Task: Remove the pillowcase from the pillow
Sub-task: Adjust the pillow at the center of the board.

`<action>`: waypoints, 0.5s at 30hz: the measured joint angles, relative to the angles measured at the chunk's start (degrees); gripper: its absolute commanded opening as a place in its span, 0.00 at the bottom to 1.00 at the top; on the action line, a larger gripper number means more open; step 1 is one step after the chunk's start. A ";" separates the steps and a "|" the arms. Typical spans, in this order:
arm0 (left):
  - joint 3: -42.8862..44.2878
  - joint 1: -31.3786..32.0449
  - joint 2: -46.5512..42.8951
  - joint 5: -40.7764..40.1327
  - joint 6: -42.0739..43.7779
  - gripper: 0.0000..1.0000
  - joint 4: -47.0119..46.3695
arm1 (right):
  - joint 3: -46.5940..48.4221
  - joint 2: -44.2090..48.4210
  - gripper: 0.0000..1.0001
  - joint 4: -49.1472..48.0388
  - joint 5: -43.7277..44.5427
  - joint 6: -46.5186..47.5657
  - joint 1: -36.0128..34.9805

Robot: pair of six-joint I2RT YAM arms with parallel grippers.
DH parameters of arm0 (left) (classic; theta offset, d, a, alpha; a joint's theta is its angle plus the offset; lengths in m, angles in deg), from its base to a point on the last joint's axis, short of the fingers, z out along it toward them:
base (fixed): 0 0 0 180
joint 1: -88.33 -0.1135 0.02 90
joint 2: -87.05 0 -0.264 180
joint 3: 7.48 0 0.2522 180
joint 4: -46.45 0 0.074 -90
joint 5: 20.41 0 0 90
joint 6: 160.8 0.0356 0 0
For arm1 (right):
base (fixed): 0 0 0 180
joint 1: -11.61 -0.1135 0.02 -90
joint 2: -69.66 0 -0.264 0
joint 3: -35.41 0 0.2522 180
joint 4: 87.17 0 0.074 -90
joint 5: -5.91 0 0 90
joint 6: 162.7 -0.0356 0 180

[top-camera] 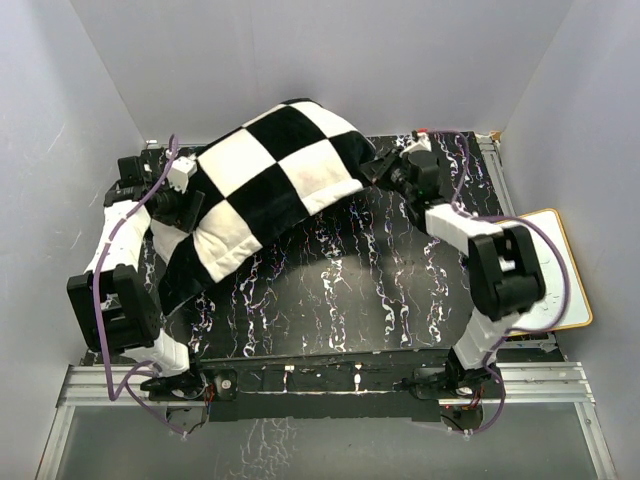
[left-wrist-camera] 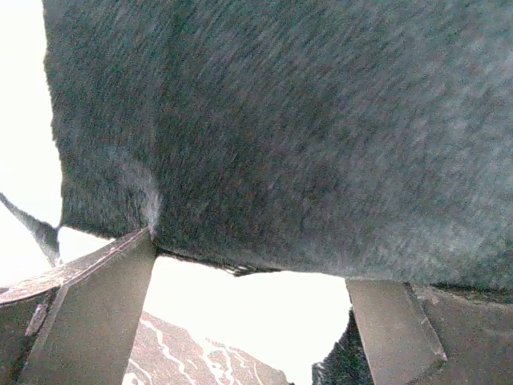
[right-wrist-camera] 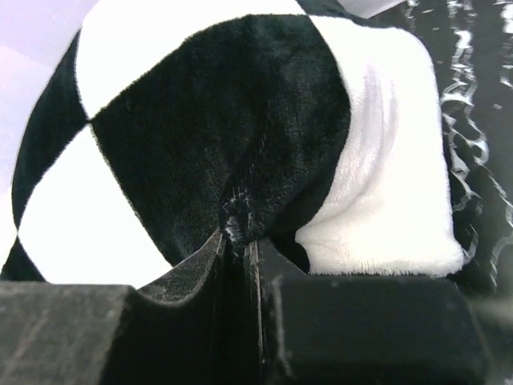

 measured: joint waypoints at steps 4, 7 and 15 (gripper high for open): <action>3.02 0.07 0.94 0.39 -0.35 0.97 0.07 | -9.29 12.15 0.08 4.20 10.69 0.55 -0.74; 4.07 0.33 -0.17 2.45 0.76 0.97 1.99 | -12.20 16.83 0.08 9.11 18.10 0.96 -1.01; -3.61 0.94 -13.51 7.52 12.09 0.97 15.02 | -13.77 19.15 0.08 16.65 29.81 3.98 -4.22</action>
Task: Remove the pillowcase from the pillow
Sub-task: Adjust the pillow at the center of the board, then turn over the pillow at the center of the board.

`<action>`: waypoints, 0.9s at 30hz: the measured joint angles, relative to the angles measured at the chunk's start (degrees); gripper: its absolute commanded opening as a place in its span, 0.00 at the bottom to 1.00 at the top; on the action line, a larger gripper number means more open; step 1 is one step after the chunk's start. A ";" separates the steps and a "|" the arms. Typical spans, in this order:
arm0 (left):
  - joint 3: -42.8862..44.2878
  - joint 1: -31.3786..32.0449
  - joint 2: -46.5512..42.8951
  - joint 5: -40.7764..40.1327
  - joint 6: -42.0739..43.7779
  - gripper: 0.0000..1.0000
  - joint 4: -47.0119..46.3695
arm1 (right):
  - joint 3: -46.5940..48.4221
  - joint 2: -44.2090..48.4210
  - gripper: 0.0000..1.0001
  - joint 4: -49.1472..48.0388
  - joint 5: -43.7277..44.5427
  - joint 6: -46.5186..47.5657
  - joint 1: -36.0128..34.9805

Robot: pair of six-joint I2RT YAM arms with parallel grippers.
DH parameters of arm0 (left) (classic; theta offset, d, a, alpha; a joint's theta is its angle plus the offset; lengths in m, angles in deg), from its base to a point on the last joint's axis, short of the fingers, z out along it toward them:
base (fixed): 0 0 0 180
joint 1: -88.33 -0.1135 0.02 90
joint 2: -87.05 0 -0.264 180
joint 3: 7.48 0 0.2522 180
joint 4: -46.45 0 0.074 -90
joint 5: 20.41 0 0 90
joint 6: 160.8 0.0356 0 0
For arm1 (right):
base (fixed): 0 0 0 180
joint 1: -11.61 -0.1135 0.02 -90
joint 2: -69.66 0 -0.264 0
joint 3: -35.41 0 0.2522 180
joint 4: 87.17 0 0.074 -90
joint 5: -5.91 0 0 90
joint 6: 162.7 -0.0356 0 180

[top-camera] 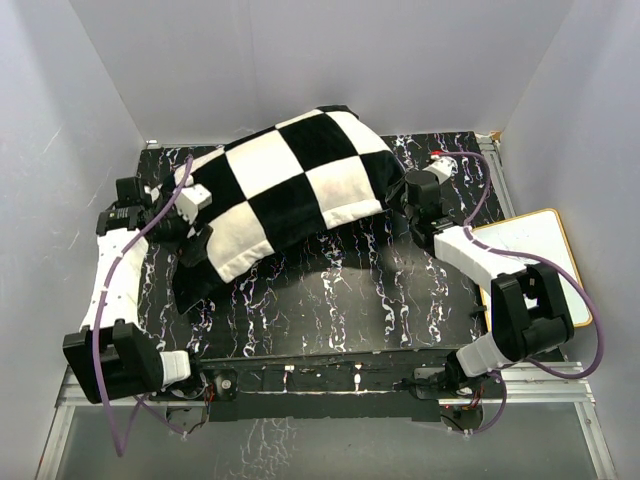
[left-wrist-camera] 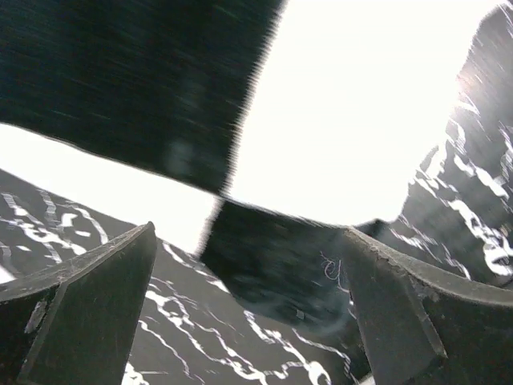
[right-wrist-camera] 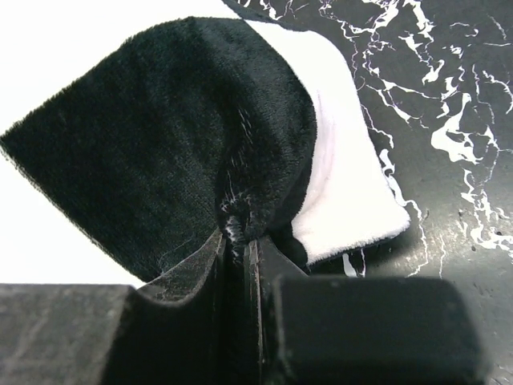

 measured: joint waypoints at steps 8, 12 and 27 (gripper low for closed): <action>-6.10 0.22 -3.50 1.70 7.41 0.97 10.51 | 0.00 2.62 0.08 3.02 7.21 3.65 -4.09; -14.38 0.22 -8.68 -1.99 9.03 0.97 5.49 | 0.00 3.21 0.08 4.42 7.78 4.44 -4.63; -24.41 0.26 -9.73 -16.09 -0.13 0.00 -22.64 | 0.04 9.20 0.08 8.09 3.69 6.99 -5.38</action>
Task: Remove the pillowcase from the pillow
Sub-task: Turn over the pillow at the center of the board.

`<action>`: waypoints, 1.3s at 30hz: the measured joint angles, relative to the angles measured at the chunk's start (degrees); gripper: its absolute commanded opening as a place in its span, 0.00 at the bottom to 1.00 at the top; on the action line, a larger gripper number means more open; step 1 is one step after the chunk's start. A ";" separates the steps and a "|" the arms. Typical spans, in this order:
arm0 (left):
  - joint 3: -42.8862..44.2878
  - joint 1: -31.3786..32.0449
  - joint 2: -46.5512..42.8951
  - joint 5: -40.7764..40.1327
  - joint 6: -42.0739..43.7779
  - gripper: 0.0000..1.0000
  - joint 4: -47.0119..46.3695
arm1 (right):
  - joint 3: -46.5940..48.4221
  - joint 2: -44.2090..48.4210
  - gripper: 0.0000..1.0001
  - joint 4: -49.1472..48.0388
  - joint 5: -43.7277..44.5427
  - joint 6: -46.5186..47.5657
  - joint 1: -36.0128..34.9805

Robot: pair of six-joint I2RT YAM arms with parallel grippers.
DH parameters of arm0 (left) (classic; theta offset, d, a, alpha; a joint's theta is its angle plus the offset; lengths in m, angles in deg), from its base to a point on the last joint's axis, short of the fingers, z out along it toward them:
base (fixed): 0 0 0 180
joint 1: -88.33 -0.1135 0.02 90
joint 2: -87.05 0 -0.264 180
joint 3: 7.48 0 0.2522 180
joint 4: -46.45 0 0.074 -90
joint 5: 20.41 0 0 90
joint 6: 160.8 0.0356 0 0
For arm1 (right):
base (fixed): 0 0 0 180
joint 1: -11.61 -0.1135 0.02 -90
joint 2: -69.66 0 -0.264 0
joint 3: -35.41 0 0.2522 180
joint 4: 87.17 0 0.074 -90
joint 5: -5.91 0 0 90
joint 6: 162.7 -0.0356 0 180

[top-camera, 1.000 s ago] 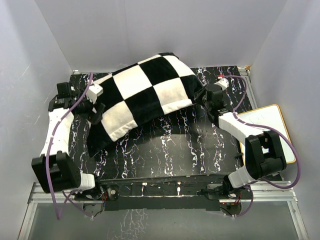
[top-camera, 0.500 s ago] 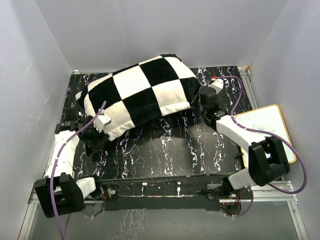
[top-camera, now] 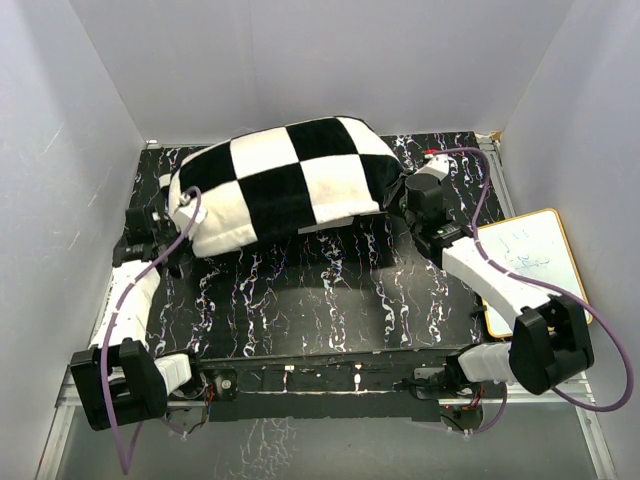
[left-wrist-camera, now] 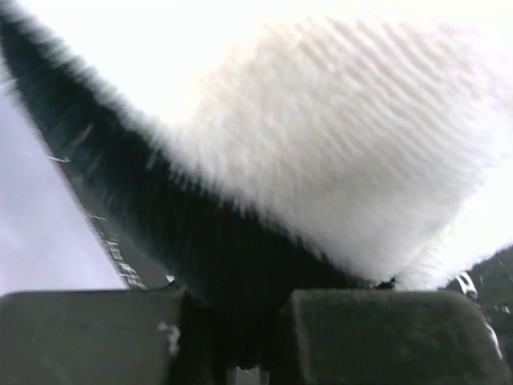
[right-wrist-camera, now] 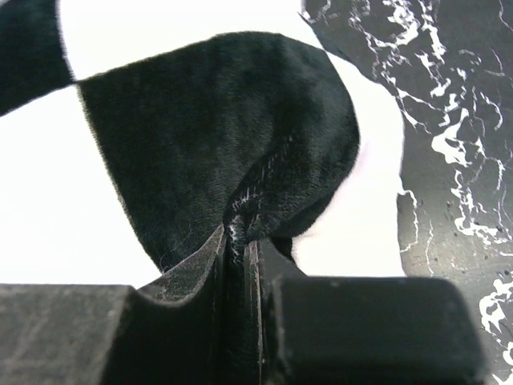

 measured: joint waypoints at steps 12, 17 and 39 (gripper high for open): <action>42.86 0.35 3.69 3.96 -15.30 0.00 9.70 | 10.21 9.77 0.08 4.79 0.72 4.79 -1.14; 60.54 0.31 8.39 5.25 -18.45 0.00 19.65 | 17.44 13.81 0.08 10.45 0.70 5.14 -1.68; 69.53 0.87 42.80 -4.55 -19.87 0.97 14.53 | 46.86 -27.04 0.77 22.58 -4.98 4.48 8.76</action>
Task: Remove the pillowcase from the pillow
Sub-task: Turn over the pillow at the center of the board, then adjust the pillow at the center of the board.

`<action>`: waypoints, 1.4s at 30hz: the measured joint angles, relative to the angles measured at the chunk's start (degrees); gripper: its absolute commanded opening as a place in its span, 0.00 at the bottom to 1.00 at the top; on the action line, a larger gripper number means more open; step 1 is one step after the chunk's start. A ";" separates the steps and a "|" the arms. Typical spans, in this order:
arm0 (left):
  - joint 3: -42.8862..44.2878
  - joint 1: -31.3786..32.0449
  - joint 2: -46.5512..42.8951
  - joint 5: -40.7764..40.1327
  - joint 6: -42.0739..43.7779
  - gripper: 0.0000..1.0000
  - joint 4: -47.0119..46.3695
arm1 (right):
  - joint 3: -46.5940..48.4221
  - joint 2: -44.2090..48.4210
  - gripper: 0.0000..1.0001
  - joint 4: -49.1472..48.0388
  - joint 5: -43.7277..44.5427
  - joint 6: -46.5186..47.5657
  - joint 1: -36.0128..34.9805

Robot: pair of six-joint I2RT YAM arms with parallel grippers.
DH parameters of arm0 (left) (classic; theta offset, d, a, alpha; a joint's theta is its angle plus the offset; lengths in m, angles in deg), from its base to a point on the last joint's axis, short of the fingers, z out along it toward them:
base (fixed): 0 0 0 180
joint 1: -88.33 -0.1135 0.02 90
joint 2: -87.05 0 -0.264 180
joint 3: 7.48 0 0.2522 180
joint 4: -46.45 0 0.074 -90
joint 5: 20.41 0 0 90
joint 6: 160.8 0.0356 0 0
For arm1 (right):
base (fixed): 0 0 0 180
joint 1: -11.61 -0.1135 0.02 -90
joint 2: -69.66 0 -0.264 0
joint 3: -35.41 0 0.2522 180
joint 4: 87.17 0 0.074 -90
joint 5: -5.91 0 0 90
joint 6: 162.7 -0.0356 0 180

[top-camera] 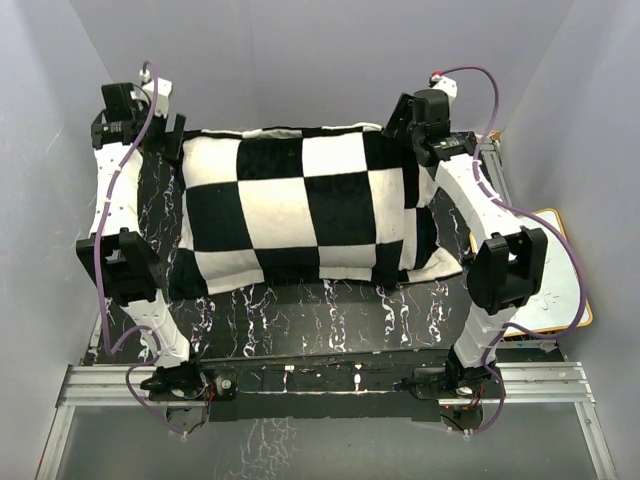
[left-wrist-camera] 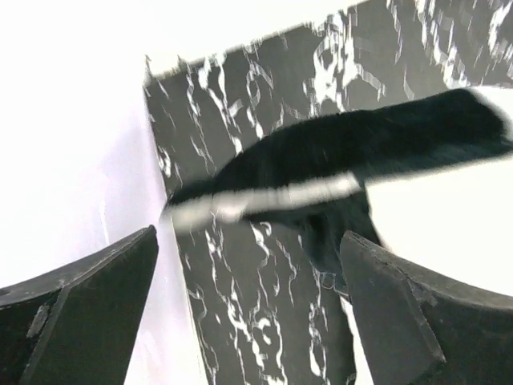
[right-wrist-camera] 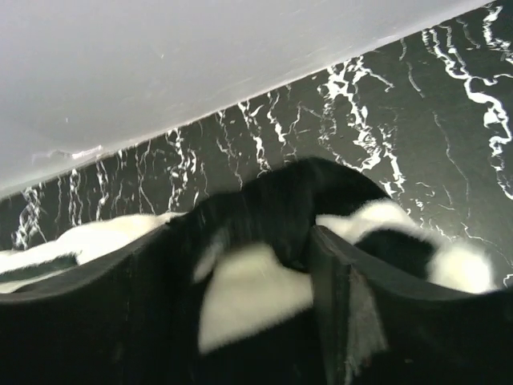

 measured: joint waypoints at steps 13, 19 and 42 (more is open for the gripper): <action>-11.89 16.06 -19.32 10.45 3.34 0.97 4.79 | -4.76 8.83 0.87 -2.91 -5.68 -2.10 3.48; -21.90 16.79 -17.38 10.34 3.54 0.87 2.14 | -14.23 11.76 0.87 -4.55 -13.42 -3.23 4.59; -40.76 15.02 -20.90 7.26 6.05 0.00 -9.27 | -6.78 3.89 0.77 -4.61 -28.65 -0.94 4.59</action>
